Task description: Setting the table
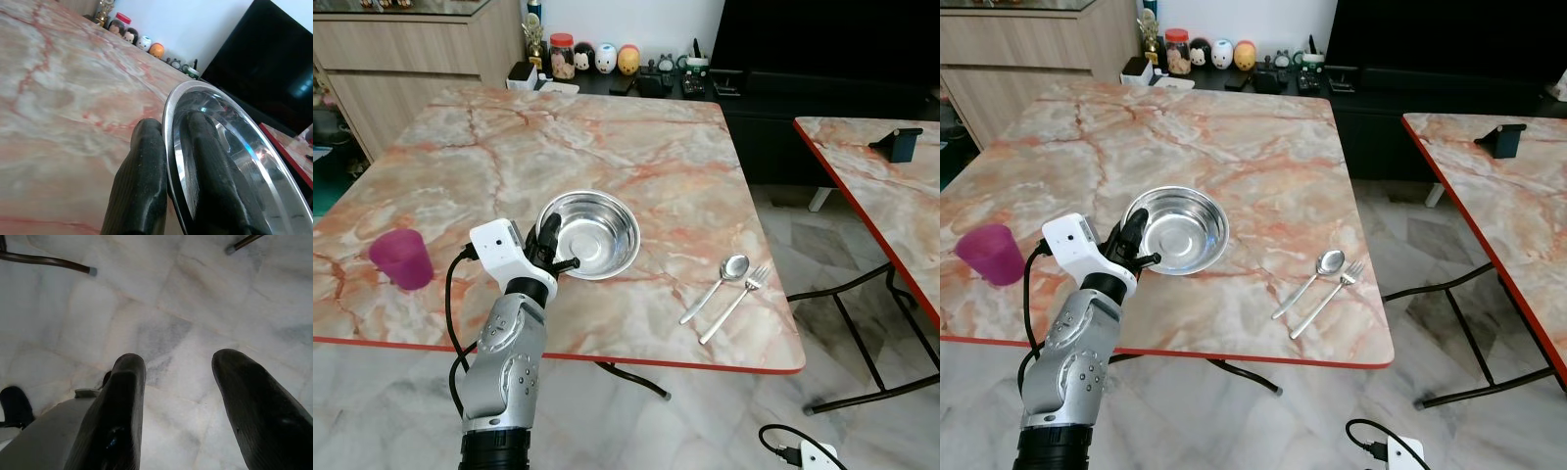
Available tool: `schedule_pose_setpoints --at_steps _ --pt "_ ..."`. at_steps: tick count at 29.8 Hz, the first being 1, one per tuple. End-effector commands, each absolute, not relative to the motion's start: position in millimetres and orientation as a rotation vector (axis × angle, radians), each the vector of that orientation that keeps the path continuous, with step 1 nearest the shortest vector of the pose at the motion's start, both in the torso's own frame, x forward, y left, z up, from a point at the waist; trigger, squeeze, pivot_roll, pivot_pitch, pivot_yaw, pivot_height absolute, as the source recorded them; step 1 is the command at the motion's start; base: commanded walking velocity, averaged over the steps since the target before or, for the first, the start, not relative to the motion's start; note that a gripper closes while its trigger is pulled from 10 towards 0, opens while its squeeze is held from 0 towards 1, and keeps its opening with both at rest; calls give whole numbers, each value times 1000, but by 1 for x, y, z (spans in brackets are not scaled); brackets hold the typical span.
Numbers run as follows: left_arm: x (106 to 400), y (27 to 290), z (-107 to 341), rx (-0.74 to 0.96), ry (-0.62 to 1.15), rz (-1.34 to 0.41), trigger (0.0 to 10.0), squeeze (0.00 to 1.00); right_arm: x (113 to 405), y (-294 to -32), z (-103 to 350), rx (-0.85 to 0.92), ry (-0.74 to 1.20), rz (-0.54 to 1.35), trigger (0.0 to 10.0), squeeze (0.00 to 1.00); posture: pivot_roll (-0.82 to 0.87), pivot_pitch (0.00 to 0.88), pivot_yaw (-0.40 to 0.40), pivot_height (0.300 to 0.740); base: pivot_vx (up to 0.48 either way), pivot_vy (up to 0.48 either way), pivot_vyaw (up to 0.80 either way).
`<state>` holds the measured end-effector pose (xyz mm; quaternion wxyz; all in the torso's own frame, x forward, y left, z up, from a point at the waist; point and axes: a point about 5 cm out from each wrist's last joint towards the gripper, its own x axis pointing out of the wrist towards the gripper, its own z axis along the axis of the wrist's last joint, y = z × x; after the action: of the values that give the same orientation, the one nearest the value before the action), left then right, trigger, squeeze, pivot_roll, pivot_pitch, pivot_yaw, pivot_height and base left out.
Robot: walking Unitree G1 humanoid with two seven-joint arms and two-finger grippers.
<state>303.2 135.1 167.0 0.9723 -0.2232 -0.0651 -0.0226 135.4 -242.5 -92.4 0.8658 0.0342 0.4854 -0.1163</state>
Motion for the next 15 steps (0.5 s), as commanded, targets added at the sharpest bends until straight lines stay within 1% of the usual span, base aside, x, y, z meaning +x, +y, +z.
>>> schedule_pose_setpoints --at_steps 1,15 --pt "305 130 177 -443 -172 -62 10000 0 135 -247 -91 64 1009 -262 10000 0 125 0 -84 740 0 -326 0" --pt "306 128 179 -446 -184 -71 10000 0 135 -247 -91 70 1010 -266 10000 0 126 0 -84 740 0 -326 0"
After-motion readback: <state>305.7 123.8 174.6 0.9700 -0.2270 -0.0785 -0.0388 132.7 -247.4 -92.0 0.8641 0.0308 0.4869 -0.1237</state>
